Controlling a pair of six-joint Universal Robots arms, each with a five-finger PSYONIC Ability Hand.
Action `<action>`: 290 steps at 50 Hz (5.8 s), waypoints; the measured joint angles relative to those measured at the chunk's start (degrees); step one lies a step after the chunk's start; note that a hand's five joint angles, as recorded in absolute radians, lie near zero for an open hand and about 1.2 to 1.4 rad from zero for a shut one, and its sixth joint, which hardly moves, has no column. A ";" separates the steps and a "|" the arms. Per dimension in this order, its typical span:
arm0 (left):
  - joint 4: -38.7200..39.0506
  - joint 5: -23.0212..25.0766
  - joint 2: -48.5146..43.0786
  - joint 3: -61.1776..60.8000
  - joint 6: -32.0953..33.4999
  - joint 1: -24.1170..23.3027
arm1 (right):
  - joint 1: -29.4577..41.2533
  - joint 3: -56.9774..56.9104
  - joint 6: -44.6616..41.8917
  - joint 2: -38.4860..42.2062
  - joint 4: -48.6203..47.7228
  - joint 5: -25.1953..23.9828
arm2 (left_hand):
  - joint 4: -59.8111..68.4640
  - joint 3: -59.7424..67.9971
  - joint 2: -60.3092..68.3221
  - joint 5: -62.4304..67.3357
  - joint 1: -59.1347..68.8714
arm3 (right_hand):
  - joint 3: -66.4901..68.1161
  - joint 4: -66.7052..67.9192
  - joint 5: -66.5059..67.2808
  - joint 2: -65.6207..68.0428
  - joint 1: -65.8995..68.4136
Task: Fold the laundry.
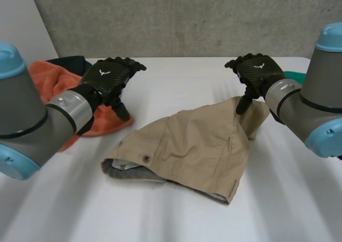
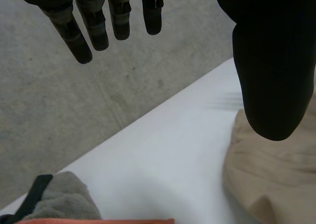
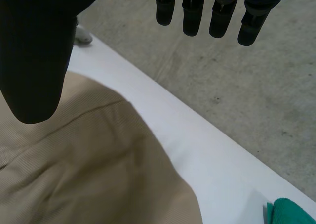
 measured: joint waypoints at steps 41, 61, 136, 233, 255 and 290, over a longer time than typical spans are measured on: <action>-15.57 -18.54 -11.02 16.74 -3.62 -19.93 | 3.83 -19.48 -7.92 23.77 -46.91 -17.18 | 46.70 45.14 45.39 44.85 44.46 | 41.51 41.92 40.75 41.20 39.09; -17.48 -17.06 -8.11 18.69 -6.48 -11.83 | -1.16 -14.47 1.88 13.15 -23.08 1.04 | 0.00 0.01 -0.11 -0.07 -0.30 | -0.09 -0.02 0.03 -0.05 -0.09; -14.32 -13.09 4.91 16.20 7.45 -7.01 | 3.09 6.19 -2.60 -8.64 -5.38 0.13 | 57.32 56.44 57.08 53.98 53.90 | 56.07 56.53 53.13 54.49 51.17; -17.02 -14.49 -2.62 11.05 8.52 -7.79 | -0.07 13.94 -4.20 -13.17 10.50 -0.58 | 11.67 10.97 11.63 10.34 12.42 | 6.19 6.07 5.93 6.40 5.75; -13.25 -13.29 -7.17 -6.54 1.60 -13.08 | 1.43 37.85 -12.27 -9.85 -11.97 -5.51 | 4.99 4.71 5.32 3.36 5.64 | 7.13 7.26 5.11 9.83 8.02; -18.63 -26.09 -30.69 27.71 7.04 -12.50 | 6.04 14.87 -5.33 12.17 -27.90 6.95 | 34.04 32.36 35.06 32.39 35.61 | 46.28 46.55 45.25 46.69 44.61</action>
